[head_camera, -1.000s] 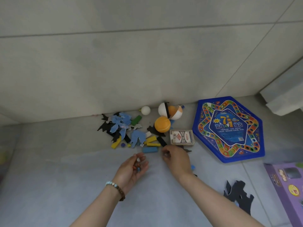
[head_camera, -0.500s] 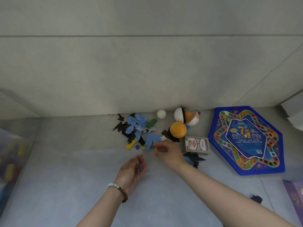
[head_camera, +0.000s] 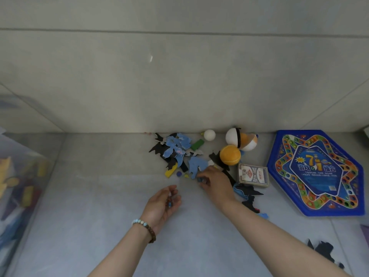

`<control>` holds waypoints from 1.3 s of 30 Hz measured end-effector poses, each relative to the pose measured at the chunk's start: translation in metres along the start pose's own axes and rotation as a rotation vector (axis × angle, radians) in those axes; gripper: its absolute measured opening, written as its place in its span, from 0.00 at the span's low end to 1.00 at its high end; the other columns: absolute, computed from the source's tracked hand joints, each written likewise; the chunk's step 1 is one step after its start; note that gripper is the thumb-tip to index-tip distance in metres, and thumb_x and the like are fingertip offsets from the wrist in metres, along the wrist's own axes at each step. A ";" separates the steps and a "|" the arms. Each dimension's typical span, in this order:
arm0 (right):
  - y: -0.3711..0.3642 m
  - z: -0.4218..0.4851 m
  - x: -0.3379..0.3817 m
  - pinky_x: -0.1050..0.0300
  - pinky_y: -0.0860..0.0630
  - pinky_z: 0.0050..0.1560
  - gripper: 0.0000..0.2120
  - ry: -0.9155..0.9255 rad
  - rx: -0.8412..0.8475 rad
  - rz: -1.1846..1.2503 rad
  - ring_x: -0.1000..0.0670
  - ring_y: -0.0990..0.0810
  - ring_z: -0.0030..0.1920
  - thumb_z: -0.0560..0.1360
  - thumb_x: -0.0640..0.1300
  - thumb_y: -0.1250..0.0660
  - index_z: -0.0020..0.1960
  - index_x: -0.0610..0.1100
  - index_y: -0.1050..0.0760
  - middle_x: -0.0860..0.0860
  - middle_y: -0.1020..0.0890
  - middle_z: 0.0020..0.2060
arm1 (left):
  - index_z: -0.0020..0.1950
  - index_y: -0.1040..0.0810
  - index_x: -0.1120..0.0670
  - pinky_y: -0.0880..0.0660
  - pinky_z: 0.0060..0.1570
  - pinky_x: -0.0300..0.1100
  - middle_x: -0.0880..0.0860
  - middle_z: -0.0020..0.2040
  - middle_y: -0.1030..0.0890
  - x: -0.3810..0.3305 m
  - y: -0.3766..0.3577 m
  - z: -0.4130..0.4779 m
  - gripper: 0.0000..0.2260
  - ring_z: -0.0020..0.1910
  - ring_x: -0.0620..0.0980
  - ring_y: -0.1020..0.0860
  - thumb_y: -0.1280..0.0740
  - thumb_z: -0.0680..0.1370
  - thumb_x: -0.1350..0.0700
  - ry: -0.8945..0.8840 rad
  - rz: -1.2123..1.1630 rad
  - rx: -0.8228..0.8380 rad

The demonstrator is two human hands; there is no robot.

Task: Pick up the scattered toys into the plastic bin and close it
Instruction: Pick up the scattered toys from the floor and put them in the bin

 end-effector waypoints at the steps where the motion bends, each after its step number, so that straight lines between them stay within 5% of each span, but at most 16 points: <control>1: -0.002 -0.002 0.000 0.60 0.29 0.53 0.13 0.010 0.007 -0.015 0.49 0.24 0.55 0.74 0.39 0.34 0.57 0.46 0.20 0.49 0.22 0.55 | 0.51 0.23 0.60 0.19 0.35 0.38 0.57 0.48 0.23 0.000 0.000 0.000 0.12 0.44 0.51 0.23 0.46 0.82 0.60 0.001 -0.001 0.003; 7: -0.005 -0.007 0.016 0.68 0.30 0.48 0.12 -0.082 -0.054 0.193 0.52 0.22 0.50 0.73 0.39 0.32 0.56 0.45 0.20 0.48 0.19 0.53 | 0.51 0.23 0.62 0.19 0.38 0.40 0.58 0.48 0.22 0.000 0.000 -0.001 0.14 0.45 0.53 0.22 0.46 0.82 0.57 0.048 -0.062 0.038; 11: -0.011 -0.014 0.049 0.74 0.26 0.45 0.11 -0.035 0.148 0.546 0.60 0.21 0.44 0.69 0.40 0.27 0.52 0.45 0.19 0.53 0.18 0.47 | 0.57 0.25 0.61 0.21 0.49 0.46 0.61 0.54 0.20 -0.004 -0.003 -0.002 0.18 0.51 0.55 0.22 0.47 0.82 0.50 0.109 -0.183 0.122; 13: -0.010 -0.011 0.052 0.72 0.26 0.44 0.09 -0.063 0.076 0.581 0.59 0.22 0.45 0.70 0.41 0.27 0.49 0.48 0.19 0.56 0.20 0.45 | 0.53 0.24 0.60 0.19 0.41 0.43 0.60 0.50 0.21 -0.009 -0.003 -0.003 0.17 0.47 0.54 0.22 0.46 0.82 0.50 0.113 -0.279 0.108; 17: -0.012 0.006 0.041 0.68 0.28 0.43 0.06 -0.082 -0.104 0.419 0.56 0.26 0.46 0.71 0.43 0.28 0.47 0.52 0.20 0.56 0.25 0.45 | 0.47 0.25 0.59 0.23 0.27 0.34 0.55 0.39 0.25 -0.015 0.007 0.003 0.13 0.36 0.48 0.27 0.44 0.82 0.53 0.031 -0.164 -0.026; 26: -0.038 0.017 0.047 0.68 0.34 0.47 0.09 0.007 -0.095 0.109 0.52 0.27 0.50 0.74 0.39 0.34 0.54 0.44 0.21 0.52 0.29 0.49 | 0.49 0.24 0.58 0.21 0.35 0.36 0.55 0.44 0.24 -0.017 0.027 0.007 0.11 0.42 0.47 0.25 0.45 0.82 0.57 -0.098 0.048 -0.106; 35: 0.006 -0.009 0.081 0.64 0.30 0.48 0.10 -0.152 0.149 0.171 0.53 0.26 0.47 0.75 0.41 0.34 0.56 0.45 0.21 0.50 0.23 0.49 | 0.58 0.28 0.60 0.21 0.31 0.34 0.56 0.49 0.23 -0.060 0.050 -0.036 0.10 0.43 0.50 0.24 0.46 0.82 0.61 -0.152 0.057 -0.100; 37: 0.029 -0.020 0.113 0.58 0.22 0.53 0.10 -0.156 0.220 0.354 0.52 0.21 0.45 0.74 0.40 0.32 0.55 0.43 0.21 0.49 0.20 0.48 | 0.54 0.27 0.60 0.22 0.30 0.34 0.56 0.49 0.23 -0.079 0.053 -0.062 0.09 0.40 0.49 0.25 0.46 0.82 0.62 -0.193 0.031 -0.077; 39: 0.049 -0.031 0.157 0.63 0.20 0.46 0.11 -0.171 0.294 0.608 0.54 0.21 0.40 0.74 0.37 0.32 0.57 0.38 0.22 0.46 0.19 0.46 | 0.51 0.26 0.58 0.23 0.29 0.33 0.55 0.48 0.23 -0.101 0.059 -0.092 0.09 0.38 0.48 0.27 0.45 0.82 0.62 -0.243 0.028 -0.060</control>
Point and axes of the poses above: each hand's wrist, its own z-axis towards the middle knuckle, its own y-axis out of the back of the hand, x = y × z, the point moved 1 cm from there along z, towards the middle knuckle
